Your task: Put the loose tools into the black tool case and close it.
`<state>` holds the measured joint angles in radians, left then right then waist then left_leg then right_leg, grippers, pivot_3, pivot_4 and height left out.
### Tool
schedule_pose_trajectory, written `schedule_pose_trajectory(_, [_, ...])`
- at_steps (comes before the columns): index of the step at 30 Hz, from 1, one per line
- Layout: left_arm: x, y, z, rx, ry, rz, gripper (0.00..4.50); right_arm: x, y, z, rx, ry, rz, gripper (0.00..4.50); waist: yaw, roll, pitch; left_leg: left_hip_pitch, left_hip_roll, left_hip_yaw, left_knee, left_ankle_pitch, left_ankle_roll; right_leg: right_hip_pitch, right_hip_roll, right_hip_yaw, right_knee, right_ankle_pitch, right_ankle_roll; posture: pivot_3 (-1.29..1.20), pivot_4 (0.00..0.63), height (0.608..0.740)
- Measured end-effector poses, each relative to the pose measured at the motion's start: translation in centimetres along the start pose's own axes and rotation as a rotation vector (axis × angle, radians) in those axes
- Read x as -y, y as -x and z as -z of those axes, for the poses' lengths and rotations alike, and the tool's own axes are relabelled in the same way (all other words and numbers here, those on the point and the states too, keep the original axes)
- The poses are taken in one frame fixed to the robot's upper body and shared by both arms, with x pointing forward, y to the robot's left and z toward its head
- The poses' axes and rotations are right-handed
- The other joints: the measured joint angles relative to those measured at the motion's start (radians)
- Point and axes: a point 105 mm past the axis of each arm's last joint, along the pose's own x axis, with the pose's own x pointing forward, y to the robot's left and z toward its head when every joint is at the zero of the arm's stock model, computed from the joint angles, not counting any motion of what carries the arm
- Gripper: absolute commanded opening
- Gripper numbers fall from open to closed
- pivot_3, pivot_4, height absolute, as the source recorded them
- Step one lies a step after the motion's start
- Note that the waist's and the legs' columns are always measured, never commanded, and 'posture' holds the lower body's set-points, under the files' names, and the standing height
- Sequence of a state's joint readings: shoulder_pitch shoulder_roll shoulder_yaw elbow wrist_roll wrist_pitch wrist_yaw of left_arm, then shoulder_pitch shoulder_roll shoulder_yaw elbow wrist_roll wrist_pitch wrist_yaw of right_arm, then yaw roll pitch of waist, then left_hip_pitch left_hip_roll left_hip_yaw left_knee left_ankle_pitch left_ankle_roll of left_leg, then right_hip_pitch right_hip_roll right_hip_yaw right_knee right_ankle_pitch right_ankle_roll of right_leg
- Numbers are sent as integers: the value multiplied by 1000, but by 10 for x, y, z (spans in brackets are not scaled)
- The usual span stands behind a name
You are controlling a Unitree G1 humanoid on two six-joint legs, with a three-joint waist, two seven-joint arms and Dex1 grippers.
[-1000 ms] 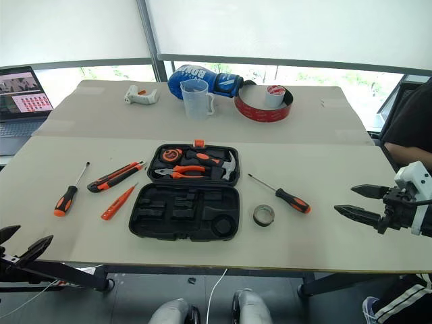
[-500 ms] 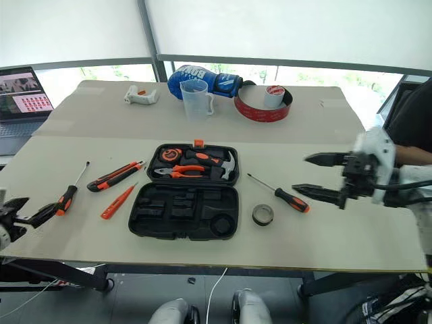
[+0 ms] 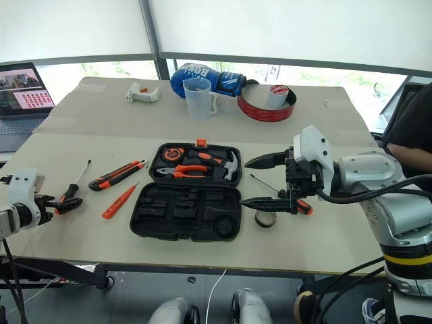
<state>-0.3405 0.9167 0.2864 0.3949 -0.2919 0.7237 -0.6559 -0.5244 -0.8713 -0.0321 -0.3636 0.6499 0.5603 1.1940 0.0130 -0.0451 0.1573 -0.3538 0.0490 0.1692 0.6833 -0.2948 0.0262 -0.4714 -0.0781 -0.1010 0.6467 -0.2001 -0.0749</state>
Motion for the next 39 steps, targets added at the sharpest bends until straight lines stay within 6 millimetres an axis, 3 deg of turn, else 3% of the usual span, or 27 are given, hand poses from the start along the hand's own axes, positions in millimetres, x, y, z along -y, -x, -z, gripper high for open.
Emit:
schedule_pose_trajectory(7, [-3,-6,1,11,0,-4,890,-3,-1,5,-9,-3,-2,4500,-6,0,0,2,1,-1,0,3,-6,0,0,0,3,-2,4,0,150,714])
schedule_pose_trajectory(11, [-7,-4,-1,11,34,-9,884,-4,1,9,-27,-8,1,4500,-8,-1,0,1,2,-2,0,5,-5,0,2,-1,3,-2,4,0,150,714])
schedule_pose_trajectory(13, [-5,0,-22,84,-14,27,884,-5,5,14,-47,-25,7,4500,-6,-5,2,-1,2,-2,0,5,-5,-1,1,-3,3,-2,4,0,150,714])
schedule_pose_trajectory(15, [6,15,-63,232,-119,131,884,-7,7,18,-61,-41,-2,4500,-2,-11,2,-4,2,-4,2,5,-5,-2,1,-6,2,0,0,0,150,714])
schedule_pose_trajectory(18, [40,46,-126,454,-328,318,884,-9,9,22,-74,-61,-11,4500,4,-10,2,-8,1,-4,9,2,-1,-2,-1,-8,1,2,-4,0,150,714])
schedule_pose_trajectory(21, [84,56,-148,513,-475,526,884,-12,9,27,-83,-81,-8,4500,3,-8,1,-12,0,-4,15,0,4,-1,-1,-8,1,1,-1,0,150,714])
schedule_pose_trajectory(22, [99,53,-145,489,-521,597,884,-13,8,27,-84,-80,-7,4500,1,-8,1,-12,0,-4,17,-1,5,-1,-1,-8,1,-1,4,0,150,714])
schedule_pose_trajectory(28, [163,23,-91,288,-891,935,884,-17,11,31,-94,-84,32,4500,-4,-8,2,-14,2,-4,21,-1,5,-1,2,-8,2,-1,5,0,150,714])
schedule_pose_trajectory(32, [177,7,-92,288,-1058,986,884,-22,13,31,-103,-75,67,4500,0,-8,2,-15,2,-6,21,-1,5,-1,2,-9,2,-1,5,0,150,714])
schedule_pose_trajectory(39, [195,-20,-76,244,-1123,1047,884,-24,16,29,-117,-64,122,4500,-3,-8,2,-17,2,-6,26,-3,9,-1,2,-10,2,-1,6,0,150,714])
